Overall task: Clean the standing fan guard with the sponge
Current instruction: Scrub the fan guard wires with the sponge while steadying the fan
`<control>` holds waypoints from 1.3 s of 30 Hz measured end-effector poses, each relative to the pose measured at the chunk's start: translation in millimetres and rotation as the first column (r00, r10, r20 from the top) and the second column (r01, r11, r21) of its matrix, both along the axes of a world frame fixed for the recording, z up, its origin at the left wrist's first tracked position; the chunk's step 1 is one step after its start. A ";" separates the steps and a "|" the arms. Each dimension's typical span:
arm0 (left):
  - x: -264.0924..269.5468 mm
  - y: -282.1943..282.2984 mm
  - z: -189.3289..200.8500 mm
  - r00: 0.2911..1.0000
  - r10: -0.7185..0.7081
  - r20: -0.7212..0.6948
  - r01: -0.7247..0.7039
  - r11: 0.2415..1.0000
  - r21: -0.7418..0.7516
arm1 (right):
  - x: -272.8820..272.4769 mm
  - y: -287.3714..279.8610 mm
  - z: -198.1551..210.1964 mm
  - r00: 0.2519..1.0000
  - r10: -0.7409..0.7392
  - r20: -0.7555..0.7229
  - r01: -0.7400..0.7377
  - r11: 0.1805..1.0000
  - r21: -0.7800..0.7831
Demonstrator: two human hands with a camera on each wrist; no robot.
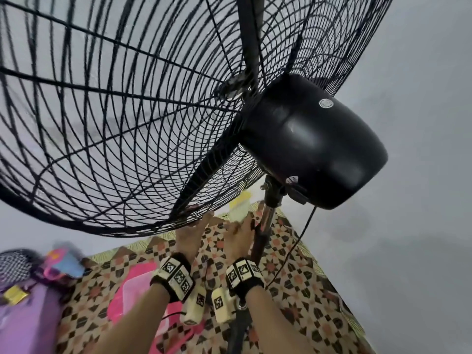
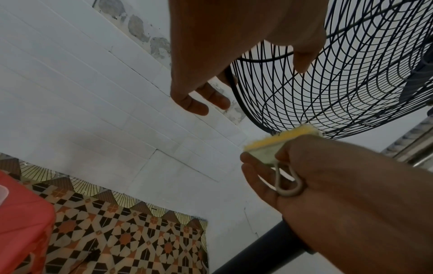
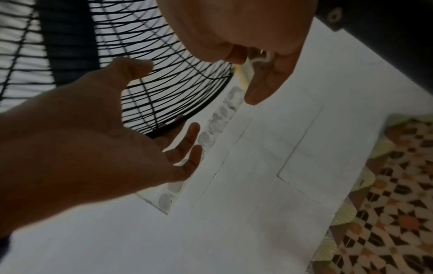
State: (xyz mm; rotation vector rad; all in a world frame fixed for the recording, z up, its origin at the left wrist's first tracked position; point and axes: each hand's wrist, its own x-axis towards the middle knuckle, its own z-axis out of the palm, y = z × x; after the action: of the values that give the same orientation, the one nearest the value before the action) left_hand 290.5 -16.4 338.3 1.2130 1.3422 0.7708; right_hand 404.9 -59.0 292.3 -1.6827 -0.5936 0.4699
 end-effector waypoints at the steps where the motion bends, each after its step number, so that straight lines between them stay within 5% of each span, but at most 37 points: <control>1: -1.0 0.6 -1.5 1.000 -0.005 0.000 0.005 1.000 -0.007 | 0.7 2.9 -3.1 0.999 -0.001 -0.050 0.001 1.000 -0.006; 5: -5.9 5.5 -2.1 0.995 -0.057 -0.087 0.051 0.996 -0.075 | 1.0 26.0 0.3 0.961 -0.048 -0.273 0.030 0.997 -0.068; 10: -20.9 11.7 2.1 0.992 -0.048 -0.113 0.044 0.998 -0.033 | 2.8 47.1 -0.3 0.802 -0.083 -0.591 0.092 0.996 -0.015; 14: -26.4 13.8 -2.9 0.990 -0.133 -0.048 0.134 0.990 0.036 | -17.3 42.9 -9.2 0.784 -0.208 -0.584 0.300 0.952 0.063; 20: -26.6 15.8 -2.8 0.989 -0.110 -0.096 0.112 0.994 0.018 | -9.2 52.7 -15.5 0.796 -0.077 -0.600 0.100 0.995 0.004; 23: -24.0 7.4 2.0 0.978 -0.147 -0.149 0.154 0.987 0.039 | -10.0 38.9 -8.7 0.827 -0.132 -0.547 0.203 0.977 0.071; 26: -22.1 10.7 5.0 0.995 -0.086 -0.052 0.090 0.992 0.094 | -24.0 18.8 -10.3 0.884 -0.165 -0.438 0.256 0.954 0.158; 32: -27.3 11.4 -3.4 0.996 -0.092 0.012 0.090 0.986 0.142 | 0.0 48.5 -13.9 0.865 -0.026 -0.501 0.023 1.000 -0.012; 37: -24.4 9.2 0.2 0.995 -0.093 0.039 0.085 0.982 0.167 | -14.6 23.4 5.3 0.895 -0.171 -0.413 0.235 0.966 0.109; 39: -24.3 9.8 -0.3 0.995 -0.088 0.038 0.081 0.983 0.166 | -17.3 17.5 -1.3 0.917 -0.157 -0.367 0.203 0.975 0.089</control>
State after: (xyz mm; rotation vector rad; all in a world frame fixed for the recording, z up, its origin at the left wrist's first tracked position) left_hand 266.1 -6.6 338.1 1.3653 1.2004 0.8565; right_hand 387.7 -41.4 290.9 -1.4675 -0.1925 0.5763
